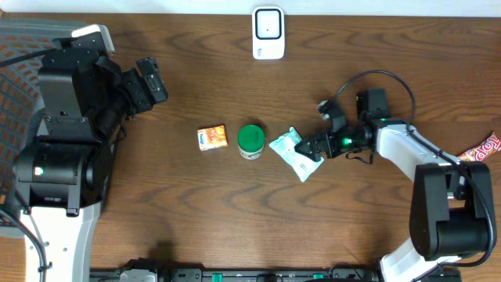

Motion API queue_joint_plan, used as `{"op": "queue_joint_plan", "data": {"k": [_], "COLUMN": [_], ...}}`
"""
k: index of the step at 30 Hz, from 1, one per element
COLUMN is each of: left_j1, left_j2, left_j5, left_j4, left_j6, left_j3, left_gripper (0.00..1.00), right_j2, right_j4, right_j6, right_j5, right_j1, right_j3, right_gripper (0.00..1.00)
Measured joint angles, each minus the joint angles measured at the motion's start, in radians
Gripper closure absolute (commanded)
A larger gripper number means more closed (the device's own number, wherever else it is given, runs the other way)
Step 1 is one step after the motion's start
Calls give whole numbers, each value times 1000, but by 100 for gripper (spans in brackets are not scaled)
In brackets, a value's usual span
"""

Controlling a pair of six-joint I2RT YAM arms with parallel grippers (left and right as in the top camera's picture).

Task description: Scan the item barcode

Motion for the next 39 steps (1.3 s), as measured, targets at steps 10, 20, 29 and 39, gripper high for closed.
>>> {"op": "queue_joint_plan", "data": {"k": [10, 20, 29, 39], "left_j1": [0, 0, 0, 0], "left_j2": [0, 0, 0, 0], "left_j5": [0, 0, 0, 0], "left_j4": [0, 0, 0, 0], "left_j6": [0, 0, 0, 0], "left_j3": [0, 0, 0, 0], "left_gripper": [2, 2, 2, 2], "right_j2": [57, 142, 144, 159], "right_j4": [72, -3, -112, -118], "right_j6": [-40, -101, -188, -195], "right_j5": [14, -41, -57, -69], "right_j1": [57, 57, 57, 55], "right_j3": [6, 76, 76, 75], "right_gripper": [7, 46, 59, 99]}}
